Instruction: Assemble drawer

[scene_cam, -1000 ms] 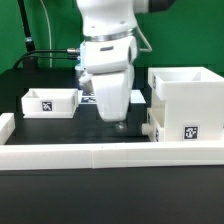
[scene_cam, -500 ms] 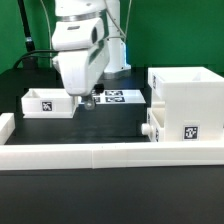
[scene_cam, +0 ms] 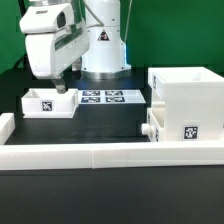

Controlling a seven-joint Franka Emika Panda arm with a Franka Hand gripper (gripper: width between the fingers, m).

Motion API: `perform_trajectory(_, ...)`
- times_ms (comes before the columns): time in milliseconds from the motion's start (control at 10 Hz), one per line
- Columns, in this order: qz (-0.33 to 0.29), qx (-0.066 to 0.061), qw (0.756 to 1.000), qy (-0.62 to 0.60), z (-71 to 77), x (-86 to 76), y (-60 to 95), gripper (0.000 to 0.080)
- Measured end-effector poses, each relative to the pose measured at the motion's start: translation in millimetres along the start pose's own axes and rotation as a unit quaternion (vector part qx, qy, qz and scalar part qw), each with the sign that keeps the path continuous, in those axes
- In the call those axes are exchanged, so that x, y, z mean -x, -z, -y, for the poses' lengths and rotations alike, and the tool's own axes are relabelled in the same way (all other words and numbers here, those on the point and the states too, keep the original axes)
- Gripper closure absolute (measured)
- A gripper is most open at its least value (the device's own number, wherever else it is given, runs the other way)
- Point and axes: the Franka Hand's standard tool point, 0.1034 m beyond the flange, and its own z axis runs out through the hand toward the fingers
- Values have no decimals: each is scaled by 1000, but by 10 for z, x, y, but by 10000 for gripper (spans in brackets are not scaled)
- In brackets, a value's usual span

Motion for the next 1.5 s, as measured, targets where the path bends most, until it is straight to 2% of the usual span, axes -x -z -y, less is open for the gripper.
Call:
perform_trajectory(200,0,0,998,-66,0,-2,0,151)
perform_trajectory(300,-2,6,993,-118,-19,19,5,151)
perform_trajectory(400,-5,23,985,-172,-51,83,18,151)
perform_trajectory(500,-8,33,973,-227,-12,133,29,151)
perform_trajectory(700,-10,31,940,-339,27,90,10,151)
perform_trajectory(1000,-16,28,911,-411,25,73,4,151)
perform_trajectory(1200,-18,27,872,-488,25,39,-4,151)
perform_trajectory(1300,-18,26,835,-550,38,-41,-23,151)
perform_trajectory(1500,-18,25,788,-615,55,-126,-42,151)
